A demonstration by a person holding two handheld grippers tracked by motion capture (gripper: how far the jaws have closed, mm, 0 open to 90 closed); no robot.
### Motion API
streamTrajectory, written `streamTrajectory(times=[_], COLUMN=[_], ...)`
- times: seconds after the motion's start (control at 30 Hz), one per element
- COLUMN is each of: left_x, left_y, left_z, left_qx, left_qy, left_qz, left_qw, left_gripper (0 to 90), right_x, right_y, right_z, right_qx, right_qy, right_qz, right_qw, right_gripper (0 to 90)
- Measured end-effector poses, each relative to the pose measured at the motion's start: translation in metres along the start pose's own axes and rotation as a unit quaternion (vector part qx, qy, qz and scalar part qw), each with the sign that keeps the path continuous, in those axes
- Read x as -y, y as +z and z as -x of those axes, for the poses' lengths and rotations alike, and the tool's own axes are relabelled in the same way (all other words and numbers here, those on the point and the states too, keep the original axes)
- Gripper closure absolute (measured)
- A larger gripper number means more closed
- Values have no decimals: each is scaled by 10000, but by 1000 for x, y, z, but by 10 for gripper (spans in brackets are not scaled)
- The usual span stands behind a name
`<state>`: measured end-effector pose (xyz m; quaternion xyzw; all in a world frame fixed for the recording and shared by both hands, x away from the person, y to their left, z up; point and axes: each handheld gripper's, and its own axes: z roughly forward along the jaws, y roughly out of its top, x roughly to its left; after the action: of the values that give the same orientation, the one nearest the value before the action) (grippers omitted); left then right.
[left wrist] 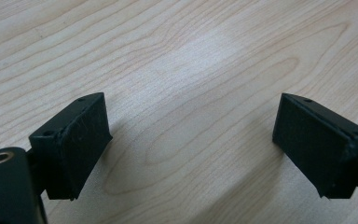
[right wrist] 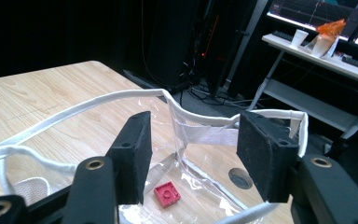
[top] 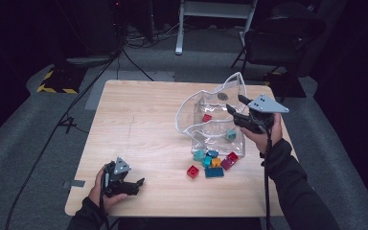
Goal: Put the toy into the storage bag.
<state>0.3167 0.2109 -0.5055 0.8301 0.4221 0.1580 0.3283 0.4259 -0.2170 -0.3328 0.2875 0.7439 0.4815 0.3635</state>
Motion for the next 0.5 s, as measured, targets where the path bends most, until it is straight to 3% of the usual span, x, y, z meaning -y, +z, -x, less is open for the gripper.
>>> streamTrajectory(times=[0.3, 0.5], left_x=[0, 0], left_y=[0, 0], left_z=[0, 0], left_qx=[2, 1], left_qy=[2, 2], left_qz=[2, 1], left_qw=[10000, 10000], left_gripper=[112, 112], right_x=[8, 25], right_y=[-26, -48], right_z=[0, -2], right_qx=[-71, -157], right_qy=[1, -32], right_qz=[190, 231], right_qw=[9998, 9996], right_gripper=[435, 431])
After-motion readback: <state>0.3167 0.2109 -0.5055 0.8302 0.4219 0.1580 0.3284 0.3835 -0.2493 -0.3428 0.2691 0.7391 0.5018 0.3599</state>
